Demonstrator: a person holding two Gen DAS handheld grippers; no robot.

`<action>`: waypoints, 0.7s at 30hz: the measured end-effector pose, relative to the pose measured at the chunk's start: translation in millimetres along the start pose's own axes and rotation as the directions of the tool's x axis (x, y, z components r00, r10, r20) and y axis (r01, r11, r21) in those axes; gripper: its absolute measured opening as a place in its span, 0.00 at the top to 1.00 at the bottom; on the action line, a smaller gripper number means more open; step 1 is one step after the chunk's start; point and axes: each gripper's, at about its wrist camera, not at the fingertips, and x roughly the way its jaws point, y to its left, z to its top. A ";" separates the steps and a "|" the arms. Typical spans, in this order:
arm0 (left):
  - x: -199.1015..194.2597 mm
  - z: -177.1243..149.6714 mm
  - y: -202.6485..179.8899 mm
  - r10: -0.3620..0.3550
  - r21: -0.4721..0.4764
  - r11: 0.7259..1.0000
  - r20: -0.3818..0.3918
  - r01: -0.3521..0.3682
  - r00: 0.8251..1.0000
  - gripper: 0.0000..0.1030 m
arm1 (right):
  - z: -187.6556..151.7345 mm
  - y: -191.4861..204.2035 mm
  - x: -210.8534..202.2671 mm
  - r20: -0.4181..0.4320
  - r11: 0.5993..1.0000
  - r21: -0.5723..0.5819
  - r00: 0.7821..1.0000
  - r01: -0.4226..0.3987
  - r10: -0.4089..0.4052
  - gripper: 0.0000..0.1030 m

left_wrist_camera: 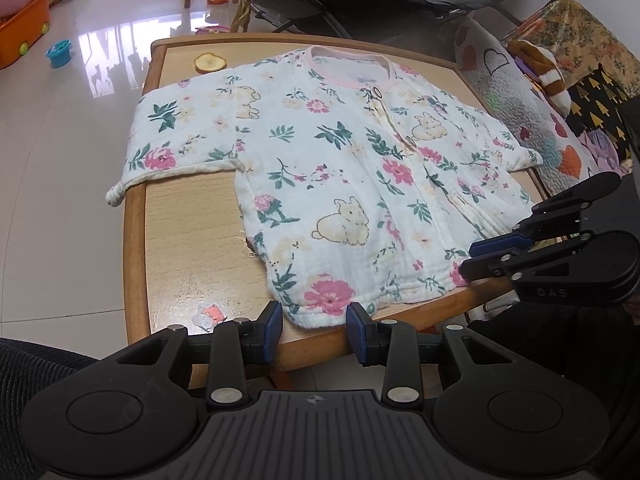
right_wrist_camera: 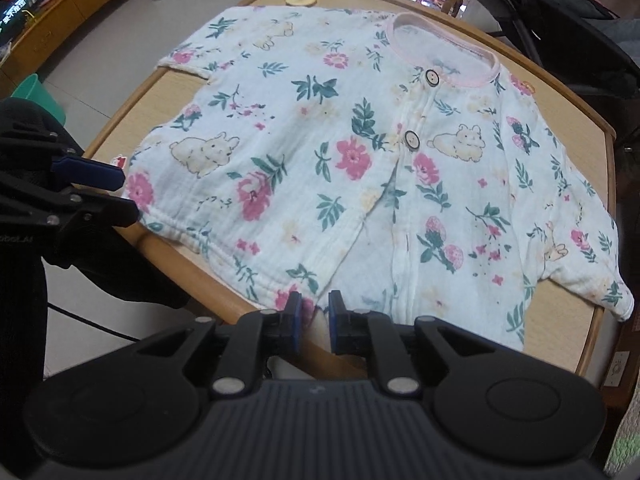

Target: Fold clothes

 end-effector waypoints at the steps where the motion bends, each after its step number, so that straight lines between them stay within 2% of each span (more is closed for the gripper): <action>1: 0.2 0.1 0.4 -0.001 -0.001 1.000 0.001 0.001 1.000 0.63 | 1.6 1.8 1.2 -0.007 1.000 -0.005 1.000 0.002 -0.002 0.84; 9: 0.7 0.4 6.0 -0.012 -0.022 1.000 0.009 0.012 1.000 0.63 | 13.6 9.6 5.3 -0.030 1.000 -0.013 0.999 0.021 -0.021 0.84; 14: 0.0 0.5 10.5 -0.019 -0.038 0.999 0.016 0.020 1.000 0.63 | 17.2 10.4 3.0 -0.027 1.000 -0.008 0.999 0.017 -0.018 0.93; 21: -3.6 3.3 18.8 -0.014 -0.062 0.998 0.034 0.016 0.999 0.63 | 34.4 11.0 -22.8 0.051 1.000 -0.016 0.999 0.000 0.001 0.96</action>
